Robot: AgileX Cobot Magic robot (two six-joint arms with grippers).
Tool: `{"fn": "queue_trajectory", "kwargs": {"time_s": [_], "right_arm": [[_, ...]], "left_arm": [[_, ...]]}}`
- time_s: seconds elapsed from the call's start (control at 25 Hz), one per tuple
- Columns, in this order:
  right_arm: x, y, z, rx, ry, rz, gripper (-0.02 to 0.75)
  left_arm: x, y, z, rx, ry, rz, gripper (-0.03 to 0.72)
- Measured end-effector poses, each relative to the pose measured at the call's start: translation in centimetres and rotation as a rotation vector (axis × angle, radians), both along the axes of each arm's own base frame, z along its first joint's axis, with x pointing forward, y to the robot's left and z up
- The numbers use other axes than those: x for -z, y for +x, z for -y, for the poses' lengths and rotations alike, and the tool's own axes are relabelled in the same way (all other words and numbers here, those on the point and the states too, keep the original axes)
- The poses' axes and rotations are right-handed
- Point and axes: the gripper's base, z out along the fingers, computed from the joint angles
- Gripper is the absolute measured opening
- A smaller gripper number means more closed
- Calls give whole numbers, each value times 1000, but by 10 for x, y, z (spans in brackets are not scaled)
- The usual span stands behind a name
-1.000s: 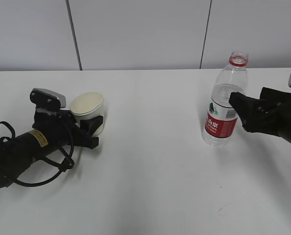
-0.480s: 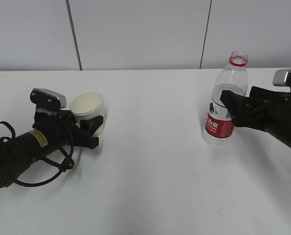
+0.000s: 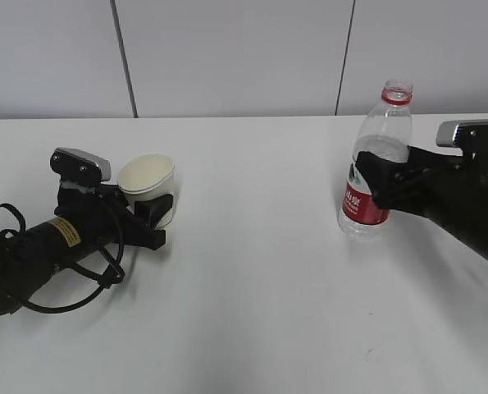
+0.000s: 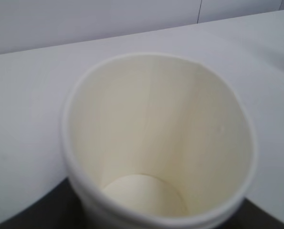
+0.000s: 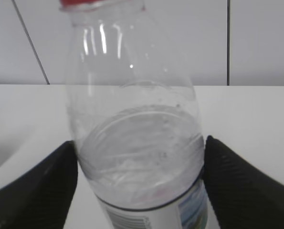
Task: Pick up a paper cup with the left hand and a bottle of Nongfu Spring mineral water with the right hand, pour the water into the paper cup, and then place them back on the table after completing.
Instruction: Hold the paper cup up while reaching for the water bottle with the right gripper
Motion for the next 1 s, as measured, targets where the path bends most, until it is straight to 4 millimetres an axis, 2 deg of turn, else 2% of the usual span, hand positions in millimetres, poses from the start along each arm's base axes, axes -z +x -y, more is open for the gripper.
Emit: {"fn": "queue_trajectory", "kwargs": {"time_s": [0.36, 0.72, 1.0], "right_arm": [[10, 7, -2, -13, 10, -19, 641], [11, 8, -2, -10, 9, -31, 648], [14, 19, -3, -19, 4, -25, 649]], "left_arm": [[0, 0, 0, 0, 0, 0, 368], [0, 0, 0, 0, 0, 0, 367], [0, 0, 0, 0, 0, 0, 365]]}}
